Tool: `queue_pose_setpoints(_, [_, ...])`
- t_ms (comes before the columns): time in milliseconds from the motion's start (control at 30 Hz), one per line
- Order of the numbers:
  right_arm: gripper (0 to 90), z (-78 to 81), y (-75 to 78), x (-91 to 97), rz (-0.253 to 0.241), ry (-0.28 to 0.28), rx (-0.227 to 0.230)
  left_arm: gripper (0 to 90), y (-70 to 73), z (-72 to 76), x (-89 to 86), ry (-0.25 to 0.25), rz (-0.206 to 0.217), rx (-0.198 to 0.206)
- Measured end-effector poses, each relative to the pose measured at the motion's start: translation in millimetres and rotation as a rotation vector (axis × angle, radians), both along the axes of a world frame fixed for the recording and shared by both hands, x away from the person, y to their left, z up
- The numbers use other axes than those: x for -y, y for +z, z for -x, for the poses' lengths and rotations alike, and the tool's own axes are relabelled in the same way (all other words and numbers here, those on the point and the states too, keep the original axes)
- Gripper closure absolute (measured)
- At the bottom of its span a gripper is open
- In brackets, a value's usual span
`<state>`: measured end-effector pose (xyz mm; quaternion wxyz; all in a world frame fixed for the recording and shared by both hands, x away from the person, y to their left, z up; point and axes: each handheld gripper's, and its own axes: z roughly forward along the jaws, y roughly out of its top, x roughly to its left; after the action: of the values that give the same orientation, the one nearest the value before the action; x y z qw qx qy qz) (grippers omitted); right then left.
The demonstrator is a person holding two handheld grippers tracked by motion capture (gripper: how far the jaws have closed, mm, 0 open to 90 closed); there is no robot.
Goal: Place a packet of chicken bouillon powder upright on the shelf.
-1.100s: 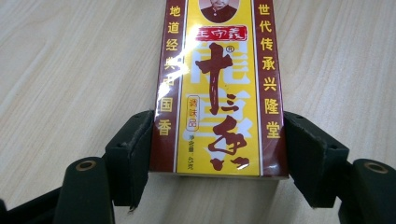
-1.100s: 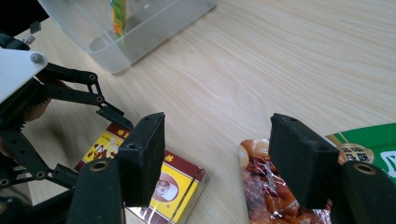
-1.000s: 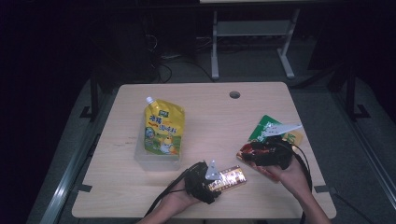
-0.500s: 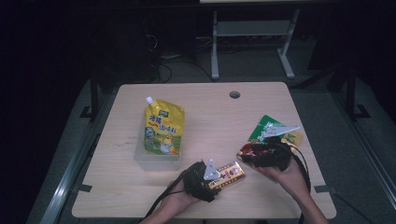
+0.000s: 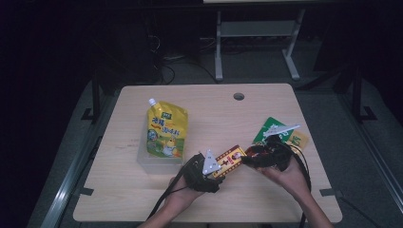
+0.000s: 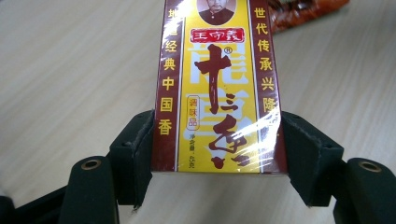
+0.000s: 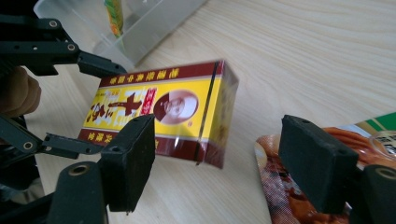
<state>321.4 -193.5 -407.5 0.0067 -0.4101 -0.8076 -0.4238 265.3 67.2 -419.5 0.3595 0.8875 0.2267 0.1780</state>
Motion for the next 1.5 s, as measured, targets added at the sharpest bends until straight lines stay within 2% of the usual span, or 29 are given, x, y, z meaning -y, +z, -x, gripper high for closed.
queue_pose_setpoints(100, [26.6,-2.3,-1.1,-1.0,-0.019,0.003,-0.02,32.5,2.0,-0.1,1.5,0.007,0.013,0.014])
queue_pose_setpoints(133, [26.5,-5.2,-2.5,-0.5,-0.054,0.005,-0.043,32.4,3.3,0.3,2.2,0.014,0.015,0.027])
queue_pose_setpoints(167, [26.5,-6.3,-3.1,-0.1,-0.068,0.006,-0.046,32.5,4.5,0.4,2.6,0.027,0.022,0.04])
queue_pose_setpoints(333, [27.5,-10.5,-5.1,-1.6,-0.11,0.014,-0.088,32.5,6.4,-0.7,3.7,0.049,0.036,0.06])
queue_pose_setpoints(533, [34.4,-13.9,-6.4,-6.4,-0.159,0.04,-0.121,32.4,7.1,-1.7,5.4,0.073,0.055,0.069])
queue_pose_setpoints(700, [36.2,-15.3,-5.3,-8.5,-0.166,0.016,-0.138,32.3,4.7,-1.6,7.8,0.089,0.056,0.067])
queue_pose_setpoints(733, [39.3,-15.9,-4.5,-8.4,-0.178,-0.005,-0.137,32.2,3.5,-2.4,8.6,0.096,0.05,0.052])
queue_pose_setpoints(900, [45.5,-14.1,2.8,-11.0,-0.166,-0.023,-0.117,32.1,0.7,-4.2,8.7,0.116,0.044,0.027])
queue_pose_setpoints(1067, [49.5,-10.1,11.3,-17.2,-0.146,-0.065,-0.091,32.1,0.0,-3.3,8.9,0.135,0.047,0.041])
queue_pose_setpoints(1267, [54.4,-9.3,17.1,-19.9,-0.193,-0.092,-0.072,32.0,-0.1,-4.9,8.2,0.158,0.067,0.032])
queue_pose_setpoints(1367, [57.3,-8.7,18.0,-22.0,-0.213,-0.104,-0.069,31.9,-1.1,-5.5,8.1,0.163,0.061,0.027])
queue_pose_setpoints(1400, [61.5,-7.3,19.9,-23.3,-0.249,-0.1,-0.074,31.9,-2.5,-6.4,7.2,0.17,0.077,0.012])
queue_pose_setpoints(1500, [62.5,-6.2,22.5,-26.9,-0.245,-0.093,-0.063,31.9,-3.1,-7.2,7.0,0.174,0.079,0.016])
